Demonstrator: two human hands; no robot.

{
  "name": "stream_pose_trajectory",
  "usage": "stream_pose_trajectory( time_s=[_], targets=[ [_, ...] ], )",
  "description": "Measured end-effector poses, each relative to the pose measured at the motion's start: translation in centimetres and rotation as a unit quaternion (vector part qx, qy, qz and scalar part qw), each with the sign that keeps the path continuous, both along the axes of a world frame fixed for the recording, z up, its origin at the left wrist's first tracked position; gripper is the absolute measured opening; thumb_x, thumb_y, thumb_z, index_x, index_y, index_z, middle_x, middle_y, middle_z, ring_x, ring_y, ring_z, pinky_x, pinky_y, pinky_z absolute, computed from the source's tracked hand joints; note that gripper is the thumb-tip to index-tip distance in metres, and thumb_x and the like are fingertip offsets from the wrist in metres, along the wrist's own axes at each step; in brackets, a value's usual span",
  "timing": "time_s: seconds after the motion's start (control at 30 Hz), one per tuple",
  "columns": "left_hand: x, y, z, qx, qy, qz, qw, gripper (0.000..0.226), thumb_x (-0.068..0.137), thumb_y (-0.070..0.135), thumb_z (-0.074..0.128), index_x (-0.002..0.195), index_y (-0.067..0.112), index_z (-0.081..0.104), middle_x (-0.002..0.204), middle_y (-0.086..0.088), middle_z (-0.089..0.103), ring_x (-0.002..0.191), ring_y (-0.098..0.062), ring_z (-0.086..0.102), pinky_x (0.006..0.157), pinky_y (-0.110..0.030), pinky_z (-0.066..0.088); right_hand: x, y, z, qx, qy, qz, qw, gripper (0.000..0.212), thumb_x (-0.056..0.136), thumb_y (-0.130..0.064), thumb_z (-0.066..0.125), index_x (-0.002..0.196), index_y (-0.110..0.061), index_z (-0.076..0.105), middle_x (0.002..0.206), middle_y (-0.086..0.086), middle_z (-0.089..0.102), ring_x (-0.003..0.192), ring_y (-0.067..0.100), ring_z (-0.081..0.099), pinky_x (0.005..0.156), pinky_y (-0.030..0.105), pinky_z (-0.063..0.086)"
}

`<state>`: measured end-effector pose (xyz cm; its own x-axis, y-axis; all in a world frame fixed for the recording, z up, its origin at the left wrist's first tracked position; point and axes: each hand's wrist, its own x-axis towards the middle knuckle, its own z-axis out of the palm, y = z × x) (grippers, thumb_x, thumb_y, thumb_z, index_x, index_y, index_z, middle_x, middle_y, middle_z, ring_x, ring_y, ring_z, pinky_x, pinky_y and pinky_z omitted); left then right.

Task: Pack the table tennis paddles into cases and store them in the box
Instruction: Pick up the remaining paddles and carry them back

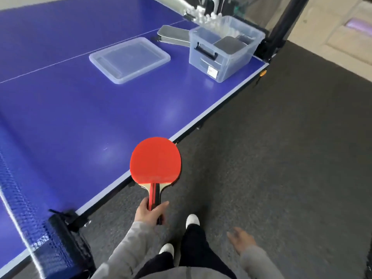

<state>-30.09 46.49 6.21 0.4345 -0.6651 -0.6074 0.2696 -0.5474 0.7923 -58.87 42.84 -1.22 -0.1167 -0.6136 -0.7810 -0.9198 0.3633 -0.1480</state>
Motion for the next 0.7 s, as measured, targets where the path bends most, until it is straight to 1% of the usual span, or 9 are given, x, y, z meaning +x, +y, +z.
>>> stream_pose_trajectory(
  time_s=[0.03, 0.13, 0.27, 0.3, 0.4, 0.5, 0.57, 0.63, 0.7],
  targets=[
    [0.3, -0.8, -0.3, 0.005, 0.000, 0.021, 1.000, 0.030, 0.074, 0.009, 0.076, 0.081, 0.002, 0.048, 0.056, -0.013, 0.046, 0.035, -0.016, 0.045, 0.037, -0.024, 0.042, 0.4, -1.8, 0.0, 0.001, -0.003, 0.022, 1.000, 0.052, 0.096, -0.046, 0.043, 0.141, -0.020, 0.038, 0.139, 0.003, 0.051, 0.129, 0.021, 0.046, 0.105, 0.026, 0.034],
    [1.0, -3.1, -1.0, 0.024, -0.012, 0.093, 0.995, 0.025, 0.079, 0.004, 0.071, 0.081, 0.002, 0.047, 0.054, -0.011, 0.044, 0.033, -0.013, 0.044, 0.038, -0.024, 0.044, 1.6, -7.4, -0.4, -0.006, -0.028, 0.080, 0.996, 0.049, 0.093, -0.045, 0.048, 0.136, -0.020, 0.045, 0.136, 0.002, 0.054, 0.123, 0.019, 0.052, 0.102, 0.025, 0.038],
    [2.1, -5.7, -1.5, 0.021, -0.017, 0.185, 0.982, 0.021, 0.080, 0.006, 0.071, 0.084, 0.004, 0.050, 0.056, -0.008, 0.046, 0.040, -0.016, 0.046, 0.050, -0.029, 0.045, 4.8, -14.4, 0.4, -0.026, -0.048, 0.172, 0.984, 0.047, 0.095, -0.043, 0.046, 0.136, -0.021, 0.044, 0.134, 0.002, 0.052, 0.123, 0.017, 0.050, 0.100, 0.025, 0.038],
    [2.4, -6.2, -1.5, 0.018, -0.018, 0.204, 0.979, 0.021, 0.080, 0.007, 0.071, 0.083, 0.004, 0.051, 0.055, -0.008, 0.046, 0.039, -0.015, 0.046, 0.051, -0.030, 0.045, 5.8, -16.0, 0.7, -0.033, -0.055, 0.190, 0.980, 0.046, 0.095, -0.043, 0.046, 0.135, -0.021, 0.044, 0.134, 0.001, 0.052, 0.122, 0.017, 0.051, 0.100, 0.025, 0.039],
    [3.4, -7.2, -1.1, 0.008, -0.022, 0.262, 0.965, 0.021, 0.080, 0.006, 0.071, 0.080, 0.006, 0.050, 0.053, -0.007, 0.045, 0.032, -0.009, 0.044, 0.043, -0.024, 0.043, 9.2, -19.6, 1.6, -0.047, -0.073, 0.237, 0.968, 0.044, 0.095, -0.041, 0.047, 0.134, -0.021, 0.045, 0.132, 0.001, 0.053, 0.120, 0.018, 0.051, 0.098, 0.027, 0.040],
    [5.1, -7.4, -0.7, 0.003, -0.025, 0.302, 0.953, 0.029, 0.072, 0.013, 0.077, 0.083, 0.005, 0.051, 0.051, -0.006, 0.047, 0.035, -0.011, 0.044, 0.041, -0.022, 0.041, 12.9, -21.9, 2.5, -0.066, -0.099, 0.264, 0.957, 0.042, 0.094, -0.040, 0.049, 0.132, -0.023, 0.047, 0.129, 0.000, 0.053, 0.118, 0.017, 0.051, 0.098, 0.027, 0.042],
    [6.7, -7.4, -0.7, 0.011, -0.028, 0.319, 0.947, 0.025, 0.078, 0.013, 0.074, 0.085, 0.005, 0.052, 0.055, -0.009, 0.048, 0.038, -0.014, 0.046, 0.040, -0.020, 0.041, 15.6, -23.2, 3.0, -0.077, -0.112, 0.294, 0.946, 0.042, 0.094, -0.041, 0.049, 0.132, -0.024, 0.047, 0.129, -0.001, 0.054, 0.117, 0.016, 0.053, 0.099, 0.029, 0.043],
    [8.7, -7.4, -0.8, 0.019, -0.025, 0.339, 0.940, 0.022, 0.080, 0.014, 0.071, 0.089, 0.006, 0.053, 0.061, -0.011, 0.049, 0.046, -0.019, 0.048, 0.046, -0.023, 0.044, 18.5, -24.2, 3.5, -0.087, -0.126, 0.318, 0.936, 0.043, 0.094, -0.041, 0.048, 0.133, -0.025, 0.045, 0.130, -0.002, 0.054, 0.117, 0.016, 0.053, 0.098, 0.030, 0.044],
    [11.0, -7.3, -1.1, 0.016, -0.021, 0.354, 0.935, 0.024, 0.081, 0.015, 0.071, 0.091, 0.005, 0.051, 0.061, -0.012, 0.051, 0.048, -0.022, 0.048, 0.049, -0.026, 0.044, 21.7, -24.9, 3.9, -0.104, -0.137, 0.342, 0.924, 0.044, 0.095, -0.041, 0.046, 0.135, -0.024, 0.042, 0.132, -0.003, 0.052, 0.119, 0.016, 0.052, 0.098, 0.030, 0.045]
  ],
)
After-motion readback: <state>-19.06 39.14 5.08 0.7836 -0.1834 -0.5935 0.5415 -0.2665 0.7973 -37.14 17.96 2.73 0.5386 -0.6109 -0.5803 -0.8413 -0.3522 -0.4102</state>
